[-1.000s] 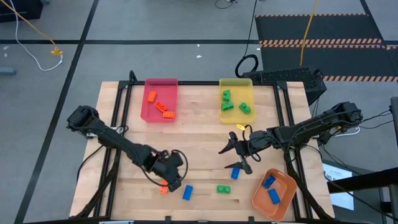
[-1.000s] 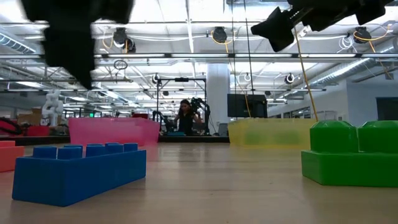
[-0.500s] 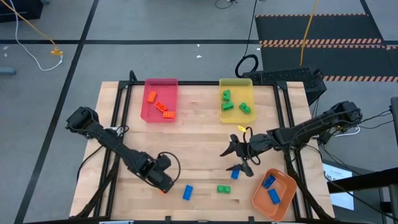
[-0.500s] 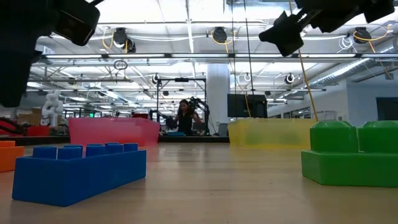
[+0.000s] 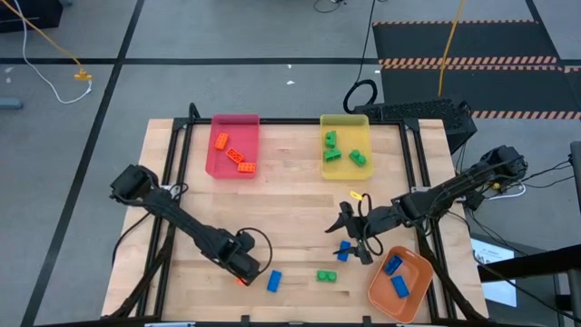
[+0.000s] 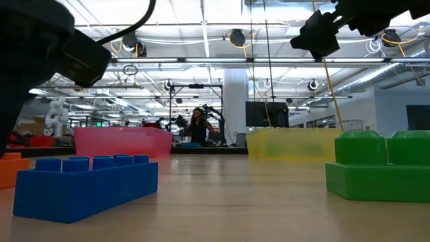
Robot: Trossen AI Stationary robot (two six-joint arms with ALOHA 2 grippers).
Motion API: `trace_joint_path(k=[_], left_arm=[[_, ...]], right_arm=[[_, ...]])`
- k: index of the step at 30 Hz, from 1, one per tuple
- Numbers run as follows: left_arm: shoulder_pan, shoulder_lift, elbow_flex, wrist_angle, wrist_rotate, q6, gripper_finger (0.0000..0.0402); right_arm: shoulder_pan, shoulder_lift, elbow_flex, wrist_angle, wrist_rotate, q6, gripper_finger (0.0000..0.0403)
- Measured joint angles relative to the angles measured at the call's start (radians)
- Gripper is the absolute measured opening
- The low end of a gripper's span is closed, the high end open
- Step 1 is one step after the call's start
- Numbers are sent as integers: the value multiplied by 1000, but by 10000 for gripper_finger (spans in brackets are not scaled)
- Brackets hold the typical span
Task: Sort & place blocks by color
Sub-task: Put the orange game piece into the red bin
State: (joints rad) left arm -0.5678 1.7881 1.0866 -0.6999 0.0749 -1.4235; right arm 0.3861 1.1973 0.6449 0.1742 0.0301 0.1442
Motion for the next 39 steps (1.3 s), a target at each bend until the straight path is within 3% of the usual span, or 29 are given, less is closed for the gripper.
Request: trace_joint_path(k=[12, 18, 26, 32, 39], left_arm=[[1, 4, -3, 79, 4, -13, 184], [20, 7, 1, -85, -37, 21, 184], [137, -50, -11, -348, -102, 121, 184], [171, -157, -7, -356, -117, 97, 184], [155, -166, -7, -349, -150, 70, 184]], right_arm=[[-42, 0, 0, 20, 3, -107, 293], [-80, 0, 0, 21, 0, -112, 293], [-100, 0, 0, 31, -4, -115, 293], [-98, 0, 0, 24, -5, -104, 293], [-97, 0, 0, -6, -5, -64, 293]])
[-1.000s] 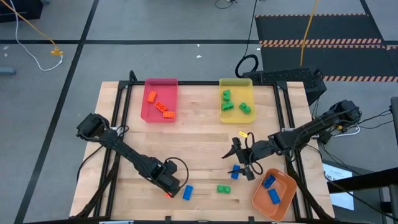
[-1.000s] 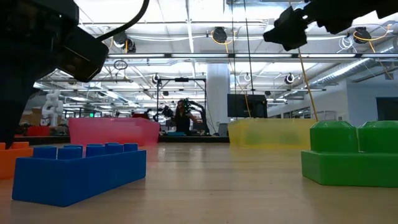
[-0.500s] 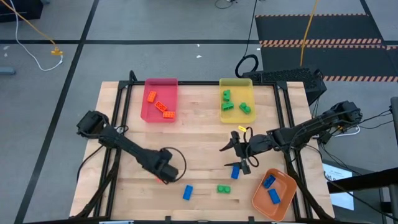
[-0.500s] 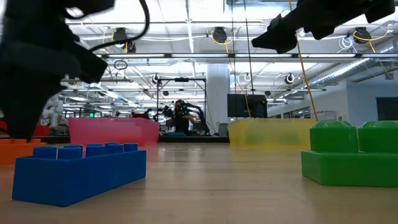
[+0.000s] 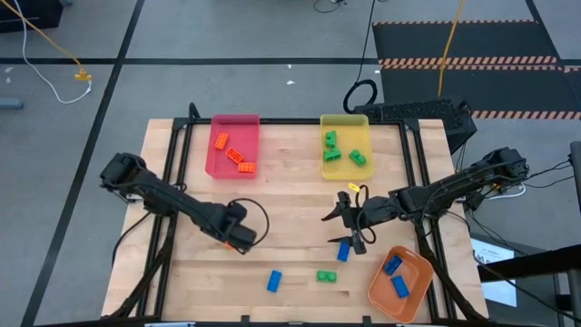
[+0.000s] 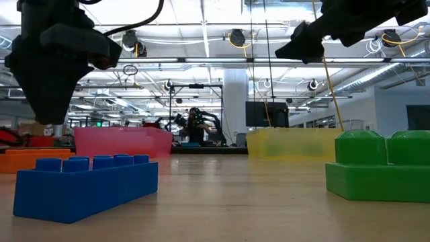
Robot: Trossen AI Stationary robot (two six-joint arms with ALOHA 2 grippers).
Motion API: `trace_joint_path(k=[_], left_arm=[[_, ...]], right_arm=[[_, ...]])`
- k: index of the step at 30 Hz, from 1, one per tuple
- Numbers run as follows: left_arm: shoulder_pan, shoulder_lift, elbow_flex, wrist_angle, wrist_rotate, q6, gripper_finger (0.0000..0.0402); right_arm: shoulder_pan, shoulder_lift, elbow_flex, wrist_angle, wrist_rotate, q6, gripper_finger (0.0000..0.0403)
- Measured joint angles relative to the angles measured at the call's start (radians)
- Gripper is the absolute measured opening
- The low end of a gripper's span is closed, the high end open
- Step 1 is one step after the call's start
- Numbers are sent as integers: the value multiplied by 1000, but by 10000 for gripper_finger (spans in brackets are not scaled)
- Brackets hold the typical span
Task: Sort & place blocks by color
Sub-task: Put the orange game piece into the red bin
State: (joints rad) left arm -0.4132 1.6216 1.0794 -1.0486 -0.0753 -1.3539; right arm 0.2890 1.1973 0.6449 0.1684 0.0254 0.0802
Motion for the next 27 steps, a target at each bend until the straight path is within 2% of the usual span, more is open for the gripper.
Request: trace_joint_path(k=[14, 22, 27], left_arm=[[-34, 124, 5, 11, -6, -29, 184], [-33, 163, 2, 145, -11, -9, 184], [-33, 163, 3, 139, -30, -5, 184]], right_arm=[[0, 0, 0, -5, 0, 5, 293], [0, 0, 0, -6, 0, 2, 293], [0, 0, 0, -6, 0, 2, 293]])
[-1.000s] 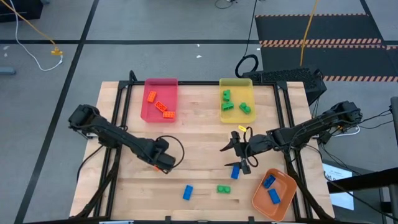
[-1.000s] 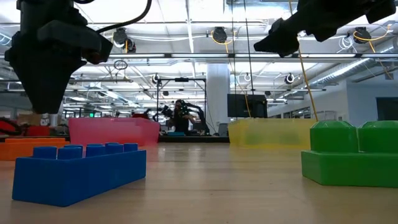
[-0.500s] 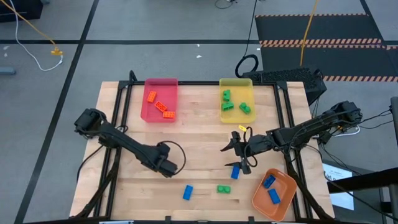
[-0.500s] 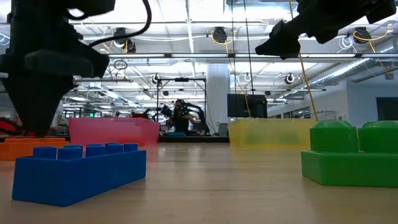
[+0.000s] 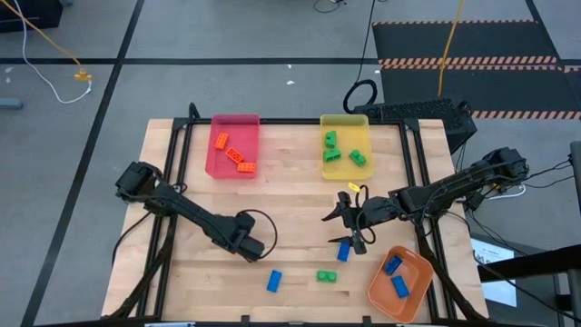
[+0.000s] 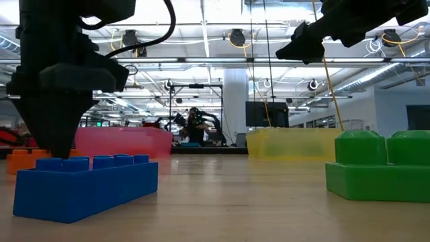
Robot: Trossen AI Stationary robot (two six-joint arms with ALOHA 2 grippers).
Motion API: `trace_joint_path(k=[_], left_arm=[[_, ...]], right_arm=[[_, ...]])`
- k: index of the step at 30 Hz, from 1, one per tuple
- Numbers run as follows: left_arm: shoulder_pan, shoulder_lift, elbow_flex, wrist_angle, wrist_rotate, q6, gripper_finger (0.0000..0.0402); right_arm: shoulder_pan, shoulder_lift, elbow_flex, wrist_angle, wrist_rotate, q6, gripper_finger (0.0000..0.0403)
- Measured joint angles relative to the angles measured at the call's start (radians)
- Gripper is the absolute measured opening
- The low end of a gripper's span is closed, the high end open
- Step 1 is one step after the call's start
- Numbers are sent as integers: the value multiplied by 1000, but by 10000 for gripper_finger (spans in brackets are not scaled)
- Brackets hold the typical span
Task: Sort & place blocks by color
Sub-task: Put the orange game piece into the red bin
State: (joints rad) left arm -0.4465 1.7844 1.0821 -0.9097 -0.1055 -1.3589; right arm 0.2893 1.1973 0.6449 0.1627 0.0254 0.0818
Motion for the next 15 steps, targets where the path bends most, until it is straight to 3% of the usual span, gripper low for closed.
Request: trace_joint_path(k=[9, 15], left_arm=[[4, 64, -10, 19, -43, 87, 181], [32, 42, -11, 18, -38, 208, 142]], right_arm=[[0, 0, 0, -3, 0, 0, 293], [0, 0, 0, -3, 3, -6, 293]])
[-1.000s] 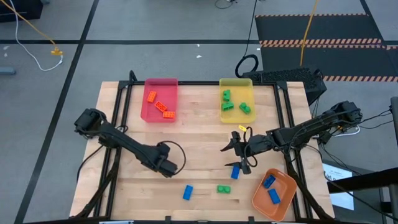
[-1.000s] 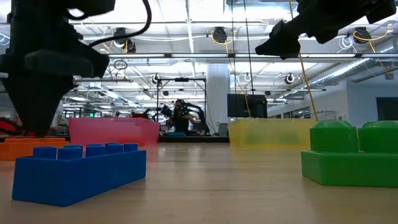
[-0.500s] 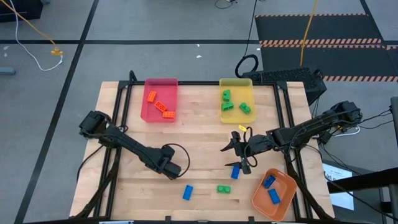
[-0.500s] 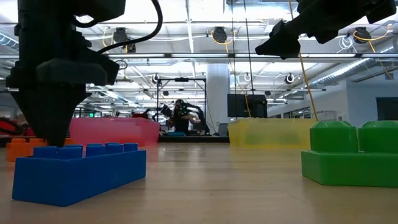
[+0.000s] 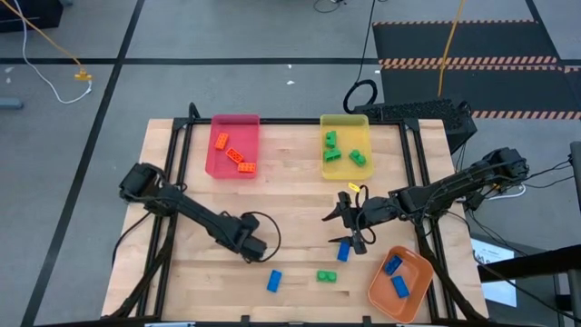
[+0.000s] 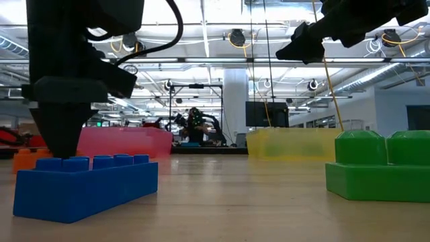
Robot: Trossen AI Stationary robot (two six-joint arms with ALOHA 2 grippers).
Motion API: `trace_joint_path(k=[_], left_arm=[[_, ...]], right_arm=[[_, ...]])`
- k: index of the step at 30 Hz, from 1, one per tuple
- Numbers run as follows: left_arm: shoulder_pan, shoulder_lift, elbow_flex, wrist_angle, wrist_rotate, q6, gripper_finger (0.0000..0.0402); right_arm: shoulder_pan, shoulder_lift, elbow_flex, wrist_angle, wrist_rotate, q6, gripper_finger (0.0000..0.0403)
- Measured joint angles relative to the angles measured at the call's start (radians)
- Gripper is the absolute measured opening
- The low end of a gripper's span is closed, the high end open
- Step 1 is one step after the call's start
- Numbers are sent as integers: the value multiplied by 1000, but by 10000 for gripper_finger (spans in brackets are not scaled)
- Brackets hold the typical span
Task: Sort & place blocks by color
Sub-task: Put the orange game piece into the red bin
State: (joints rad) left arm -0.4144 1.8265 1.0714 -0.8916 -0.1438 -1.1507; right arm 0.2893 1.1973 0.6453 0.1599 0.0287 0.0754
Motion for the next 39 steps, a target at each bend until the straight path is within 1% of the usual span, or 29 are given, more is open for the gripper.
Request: trace_joint_path(k=[2, 6, 8, 12, 18, 23, 27, 30, 34, 35, 36, 39], left_arm=[[19, -24, -4, -4, -24, 55, 142], [95, -109, -5, -57, -116, 147, 142], [137, -155, -4, -81, -130, 196, 142], [235, -256, -4, -97, -200, 297, 142], [385, -366, -3, -101, -268, 462, 142], [531, -388, -3, -100, -276, 592, 142], [650, -379, -3, -87, -283, 664, 142], [714, -369, -3, -42, -287, 716, 142], [770, -352, -2, 58, -298, 776, 144], [778, -351, -3, 65, -294, 790, 156], [783, -347, -3, 81, -292, 804, 176], [798, -332, -3, 96, -277, 817, 255]], right_arm=[[0, 0, 0, -1, 1, -8, 293], [0, 0, 0, 0, 3, -9, 293], [0, 0, 0, 0, 4, -9, 293], [0, 0, 0, -1, 4, -9, 293], [-1, 0, 0, -1, 5, -6, 293], [0, 0, 0, -7, 8, 15, 293], [0, 0, 0, -8, 46, 25, 293], [0, 0, 0, -8, 52, 45, 293], [0, 8, 0, -12, 52, 66, 293], [0, 12, 0, -12, 52, 72, 293], [0, 18, 0, -5, 53, 78, 293], [0, 34, 0, -11, 51, 80, 293]])
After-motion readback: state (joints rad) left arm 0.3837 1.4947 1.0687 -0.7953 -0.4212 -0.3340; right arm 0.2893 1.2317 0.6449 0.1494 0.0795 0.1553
